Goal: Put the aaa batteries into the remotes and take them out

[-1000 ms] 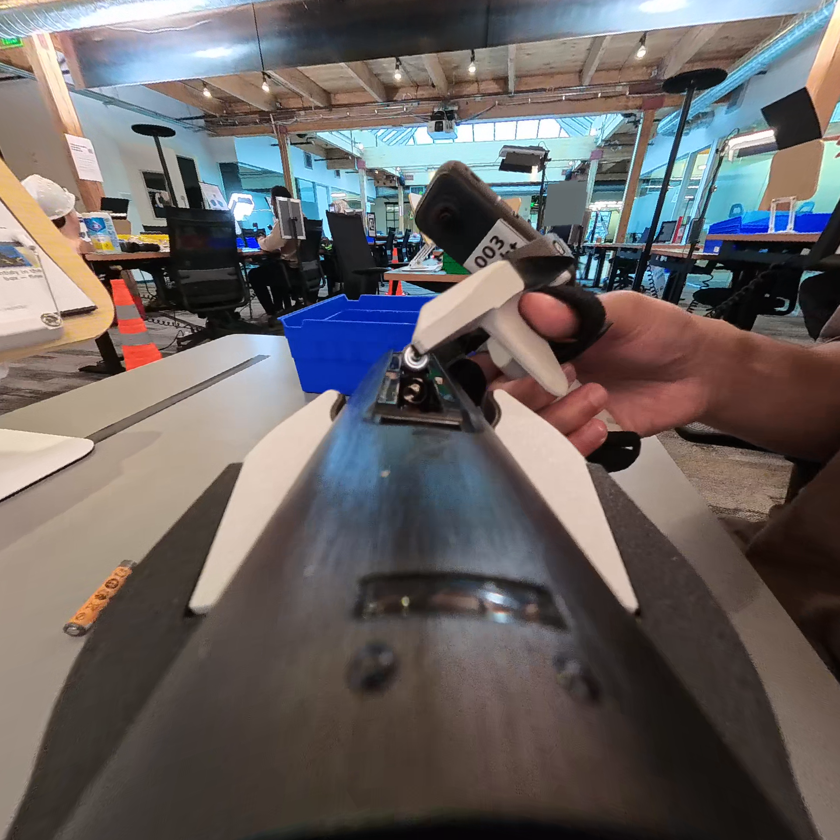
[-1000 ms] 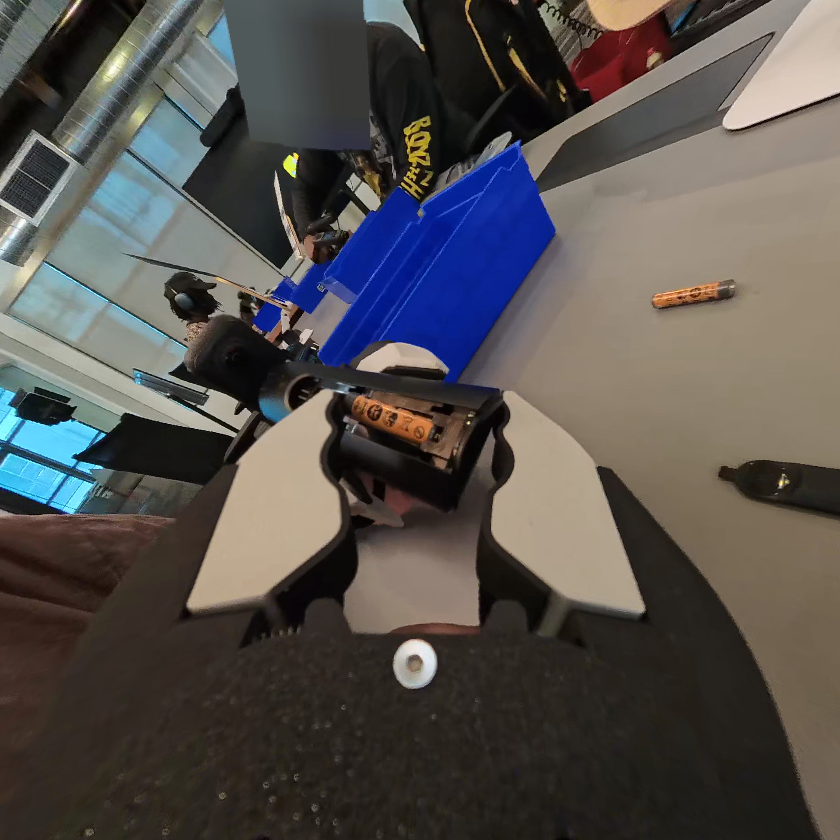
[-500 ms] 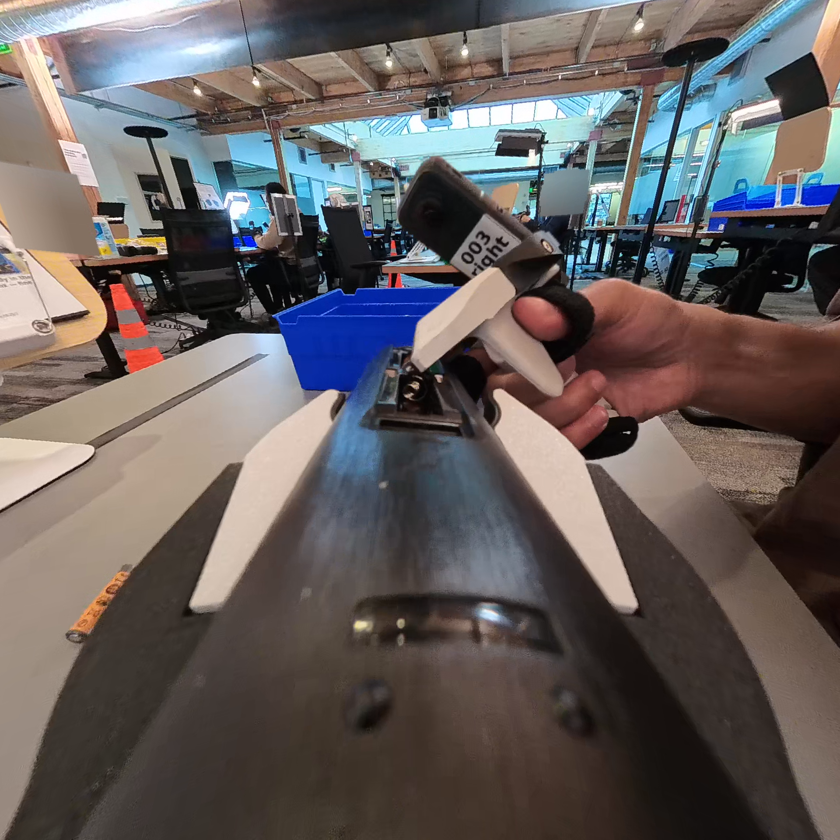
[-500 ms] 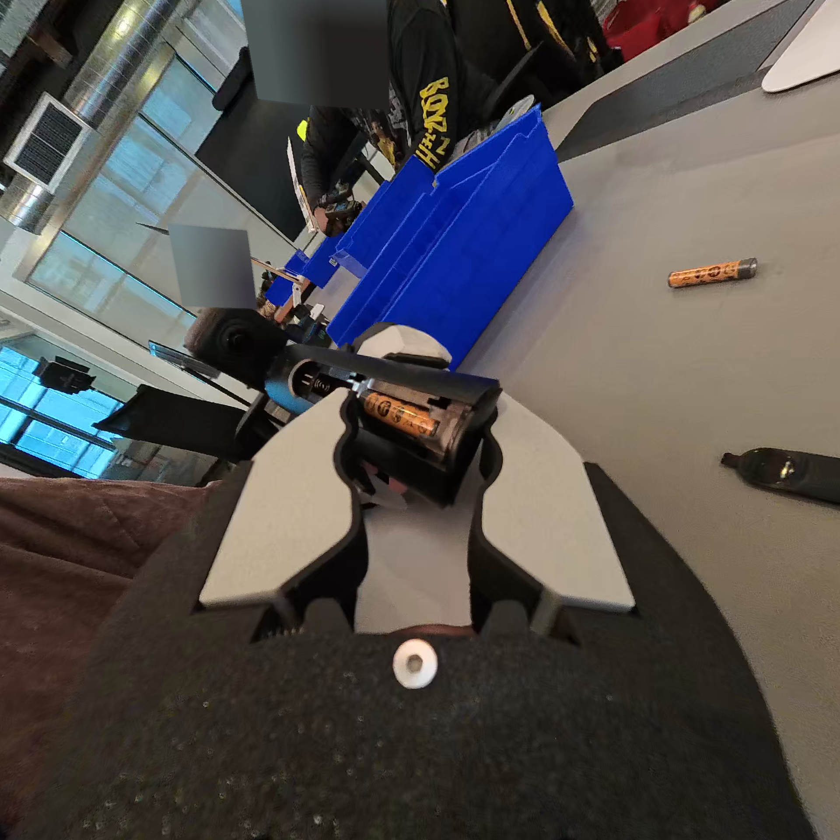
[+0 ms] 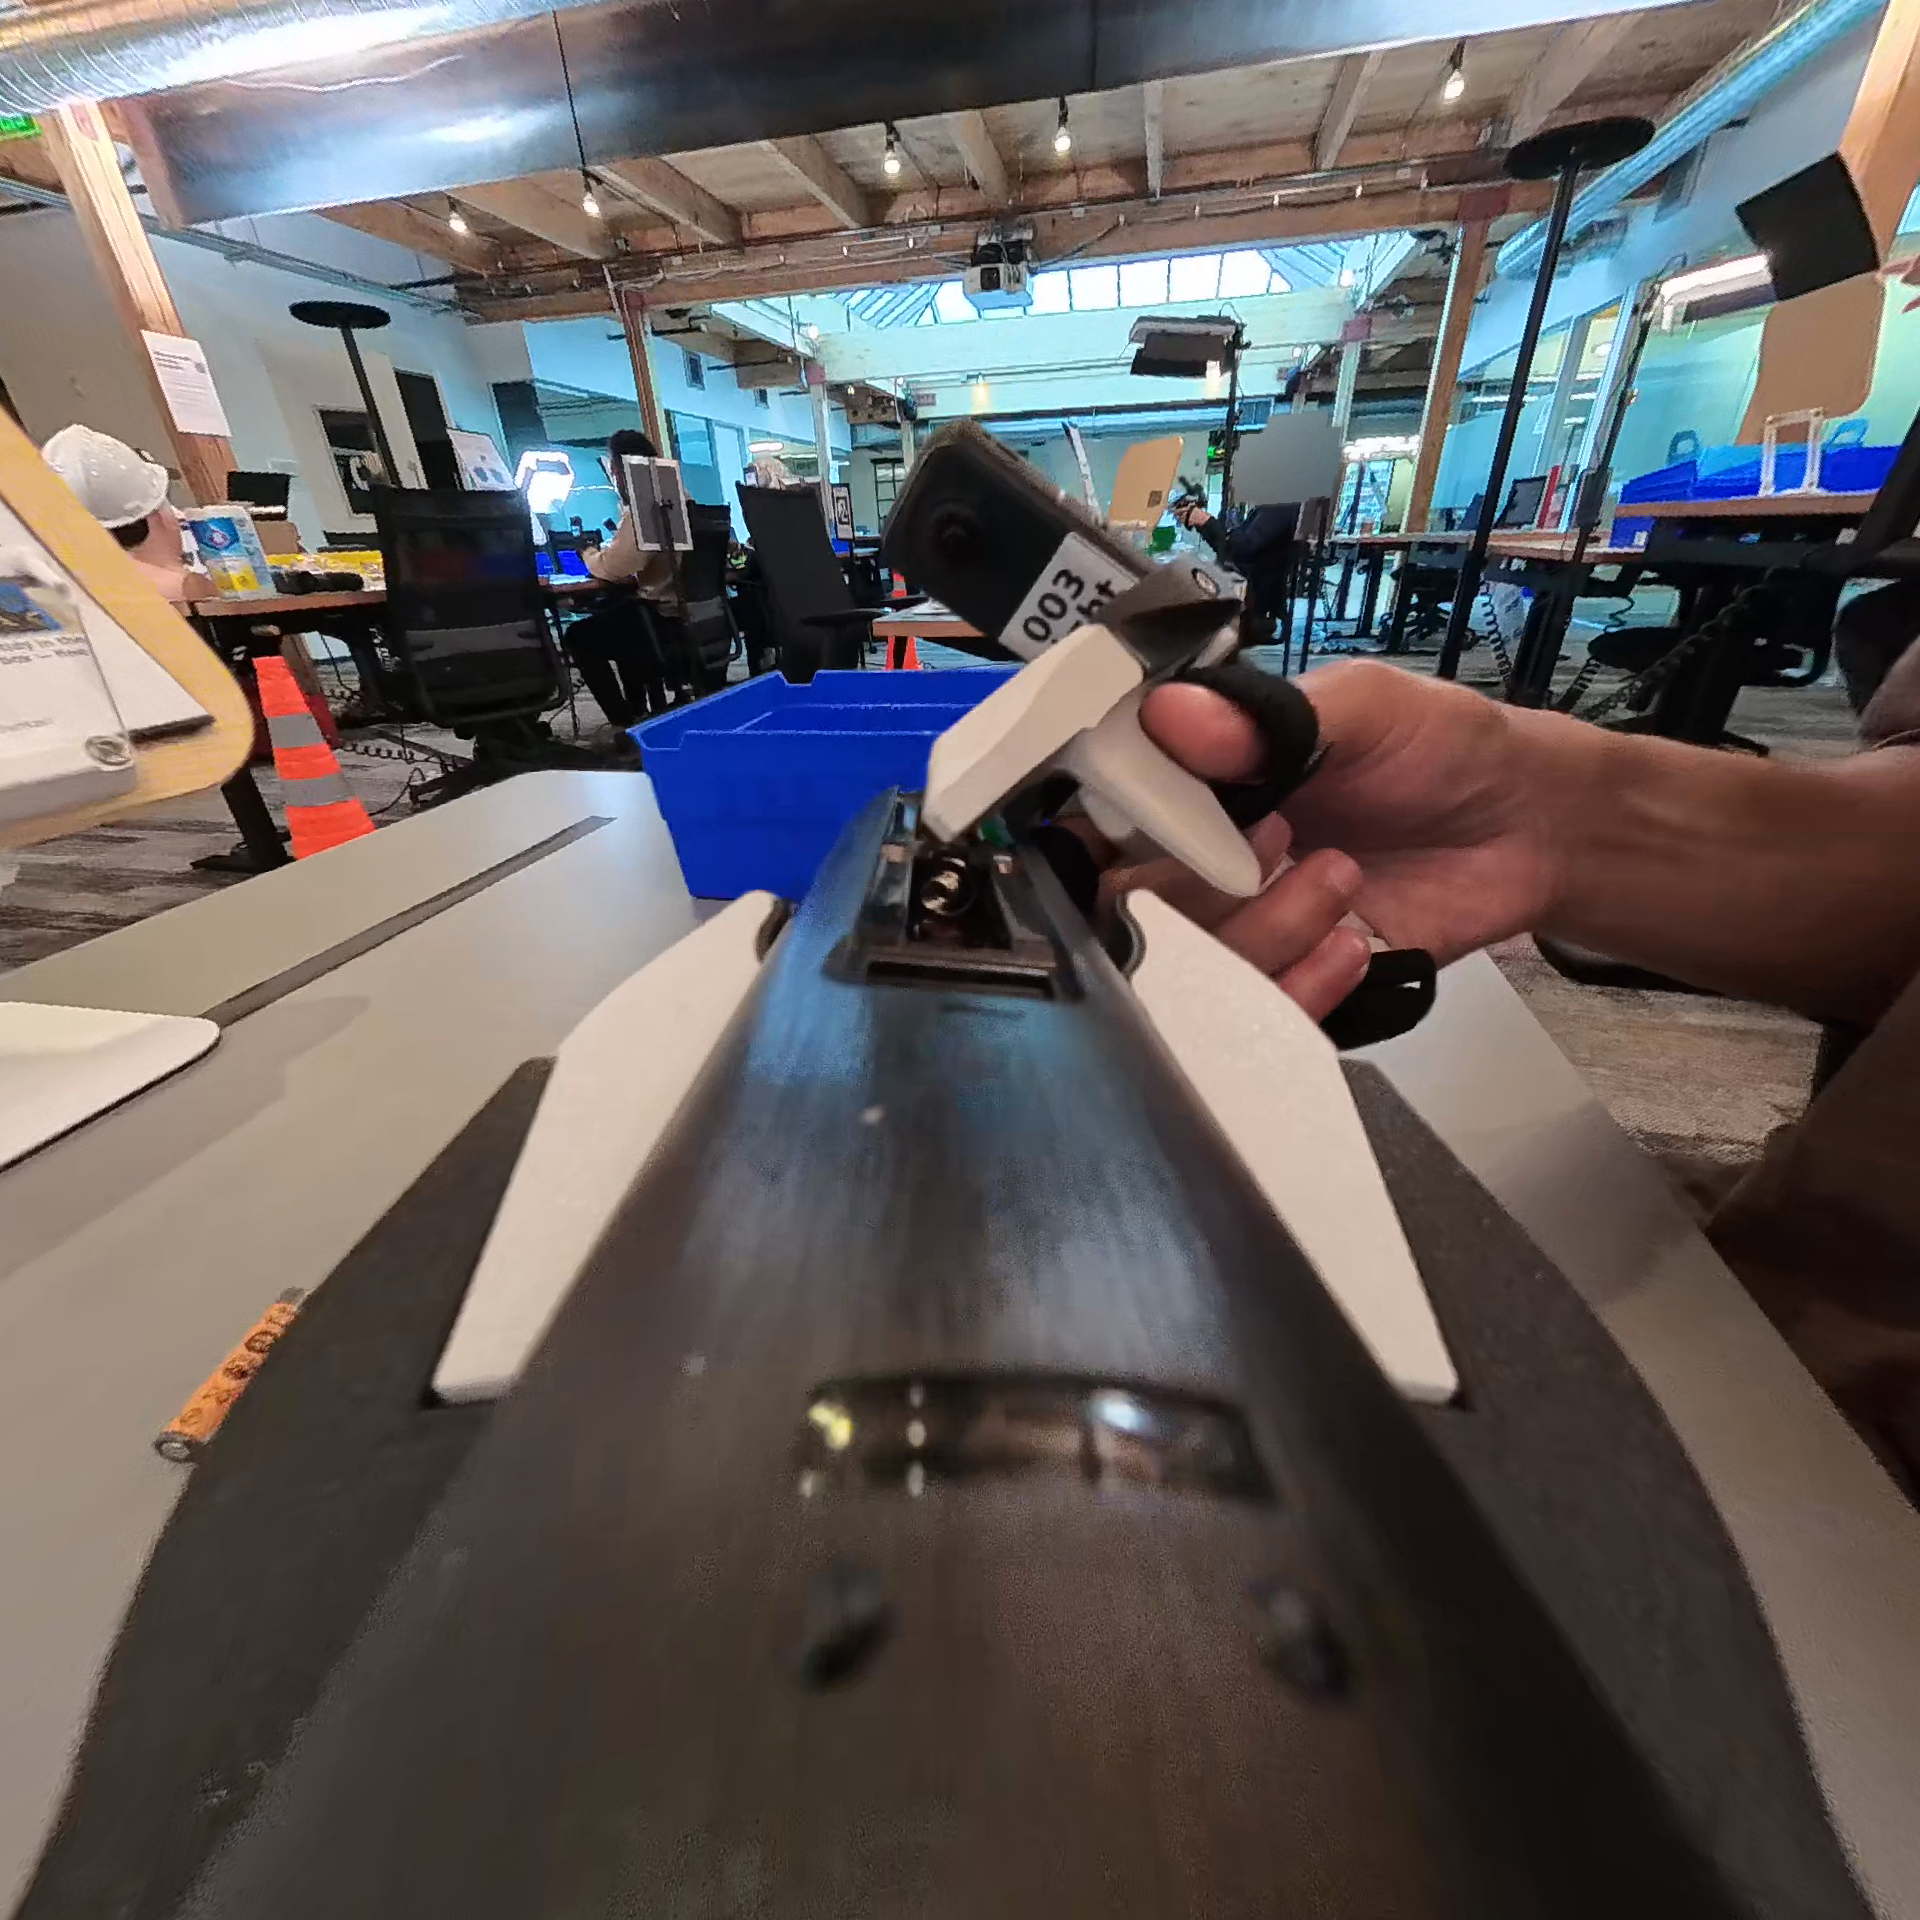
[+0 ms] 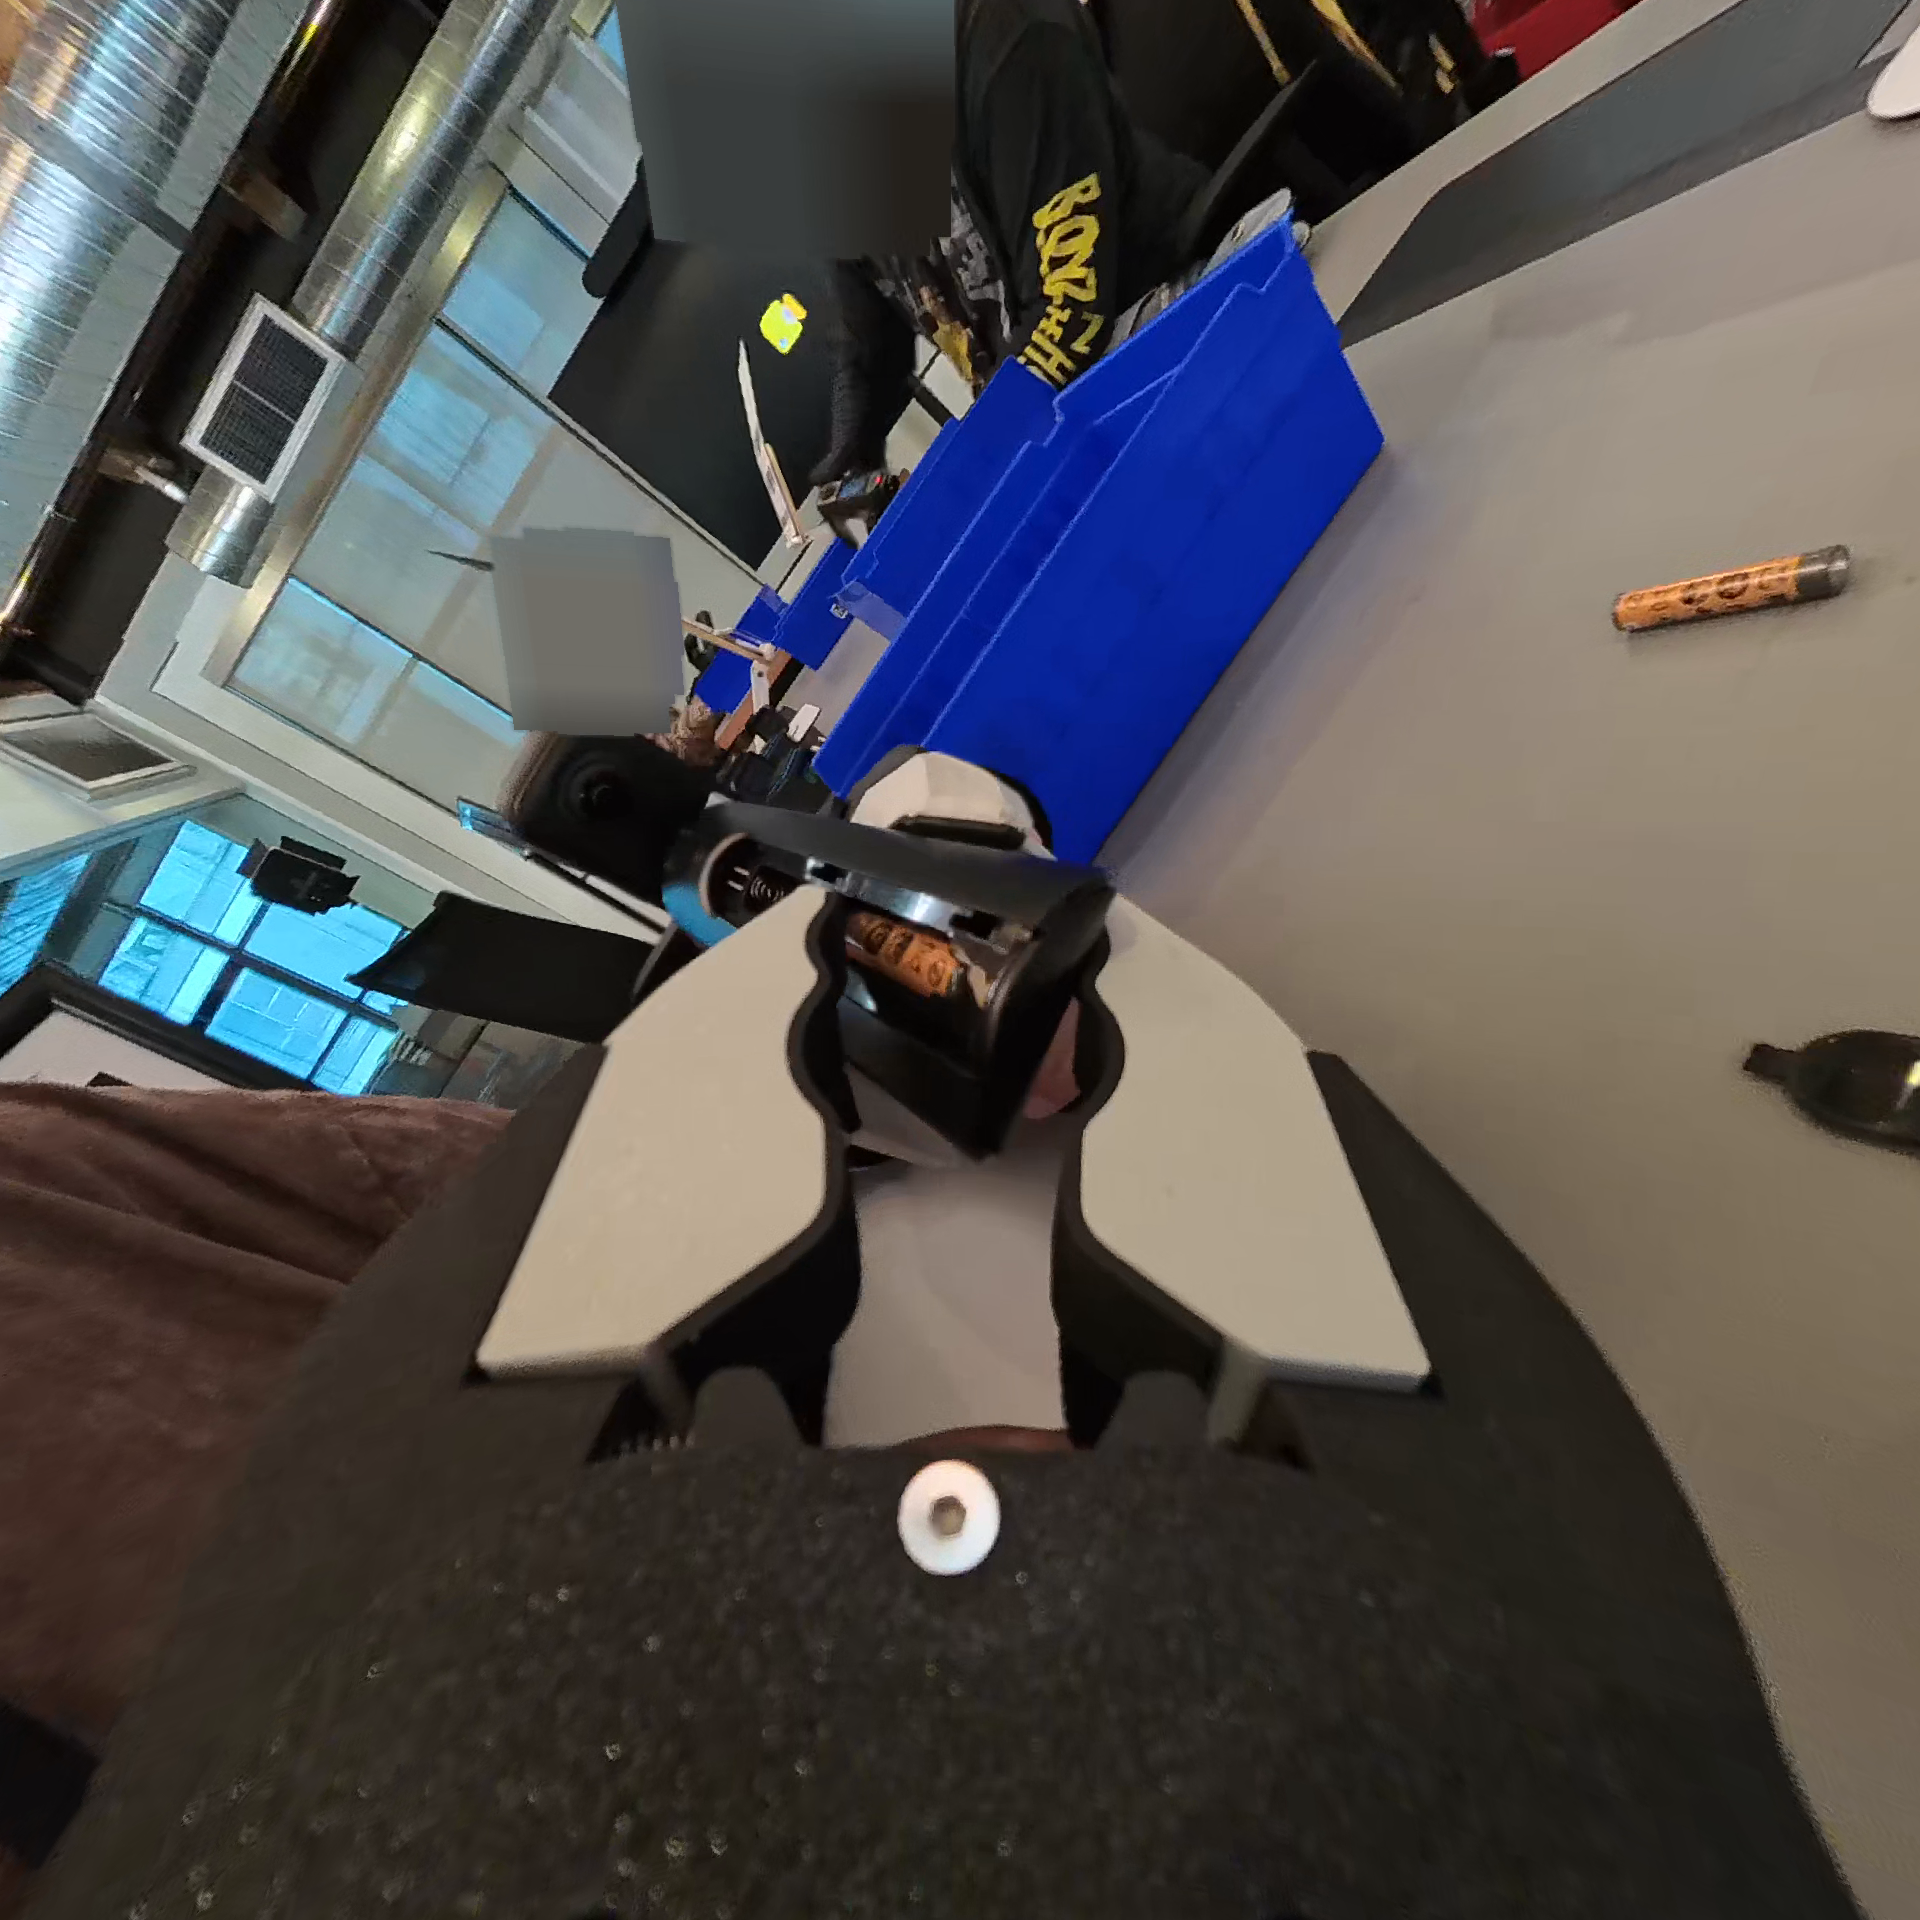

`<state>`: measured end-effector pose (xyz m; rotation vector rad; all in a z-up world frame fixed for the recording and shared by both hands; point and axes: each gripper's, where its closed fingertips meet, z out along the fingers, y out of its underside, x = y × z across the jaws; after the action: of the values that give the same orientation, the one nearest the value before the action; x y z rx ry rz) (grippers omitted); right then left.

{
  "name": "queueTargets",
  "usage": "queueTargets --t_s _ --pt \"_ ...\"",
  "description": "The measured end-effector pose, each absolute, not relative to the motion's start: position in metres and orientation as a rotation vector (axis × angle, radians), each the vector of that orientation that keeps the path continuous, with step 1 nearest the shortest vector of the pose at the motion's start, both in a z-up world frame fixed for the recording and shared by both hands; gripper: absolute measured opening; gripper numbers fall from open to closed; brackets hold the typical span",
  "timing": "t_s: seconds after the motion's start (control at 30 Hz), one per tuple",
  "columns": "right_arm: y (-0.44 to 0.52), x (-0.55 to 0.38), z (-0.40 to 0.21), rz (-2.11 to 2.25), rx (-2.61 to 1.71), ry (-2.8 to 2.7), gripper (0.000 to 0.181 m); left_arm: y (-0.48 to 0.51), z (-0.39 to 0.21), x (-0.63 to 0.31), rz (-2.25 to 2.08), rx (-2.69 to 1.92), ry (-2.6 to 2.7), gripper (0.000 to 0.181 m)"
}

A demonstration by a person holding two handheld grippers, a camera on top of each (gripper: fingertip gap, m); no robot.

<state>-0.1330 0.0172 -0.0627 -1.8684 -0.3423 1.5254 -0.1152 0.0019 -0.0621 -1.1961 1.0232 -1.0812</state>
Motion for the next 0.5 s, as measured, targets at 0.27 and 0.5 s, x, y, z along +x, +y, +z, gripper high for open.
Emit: queueTargets --t_s 0.27,0.5 --pt "0.087 -0.094 -0.052 1.38 -1.895 -0.543 0.056 0.015 -0.057 -0.141 -1.129 -1.243 0.923 0.058" --pt "0.169 -0.124 -0.159 0.484 -1.94 -1.619 0.042 0.01 -0.064 -0.136 -1.167 -1.279 0.952 0.059"
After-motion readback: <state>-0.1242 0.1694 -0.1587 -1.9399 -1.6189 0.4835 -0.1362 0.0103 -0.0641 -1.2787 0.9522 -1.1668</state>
